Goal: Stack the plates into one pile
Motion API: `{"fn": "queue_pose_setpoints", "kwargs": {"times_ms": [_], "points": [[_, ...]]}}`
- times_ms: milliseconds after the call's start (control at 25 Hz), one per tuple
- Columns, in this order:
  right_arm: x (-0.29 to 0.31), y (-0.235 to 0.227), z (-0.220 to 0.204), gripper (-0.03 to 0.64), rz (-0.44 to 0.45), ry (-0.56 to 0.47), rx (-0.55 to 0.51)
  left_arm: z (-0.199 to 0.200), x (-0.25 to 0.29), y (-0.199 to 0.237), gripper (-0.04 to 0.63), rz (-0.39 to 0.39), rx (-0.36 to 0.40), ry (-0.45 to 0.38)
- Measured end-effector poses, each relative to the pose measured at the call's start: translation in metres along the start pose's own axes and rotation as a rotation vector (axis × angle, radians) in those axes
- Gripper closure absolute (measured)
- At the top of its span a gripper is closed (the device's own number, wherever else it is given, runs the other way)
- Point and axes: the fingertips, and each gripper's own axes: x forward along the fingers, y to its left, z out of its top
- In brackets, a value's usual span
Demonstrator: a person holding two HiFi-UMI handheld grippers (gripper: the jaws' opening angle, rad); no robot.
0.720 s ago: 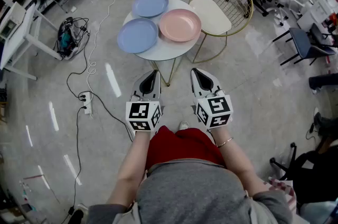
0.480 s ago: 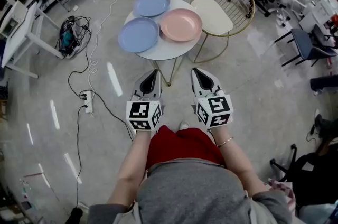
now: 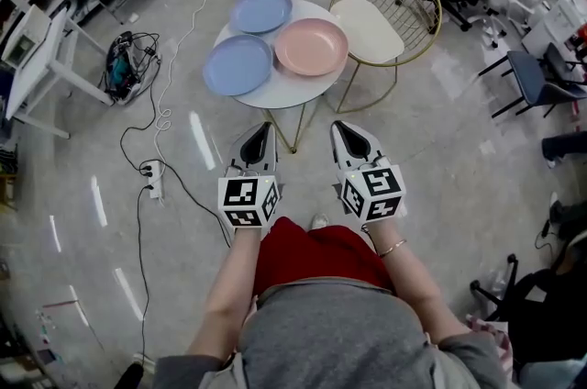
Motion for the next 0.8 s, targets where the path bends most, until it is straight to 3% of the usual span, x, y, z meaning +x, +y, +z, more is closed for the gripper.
{"fn": "queue_pose_setpoints", "kwargs": {"times_ms": [440, 800], "points": [[0.003, -0.018, 0.016, 0.588, 0.005, -0.027, 0.008, 0.013, 0.016, -0.002, 0.58, 0.021, 0.043, -0.008], [0.041, -0.034, 0.015, 0.588, -0.014, -0.002, 0.032, 0.013, 0.057, 0.019, 0.58, 0.002, 0.056, 0.012]]}}
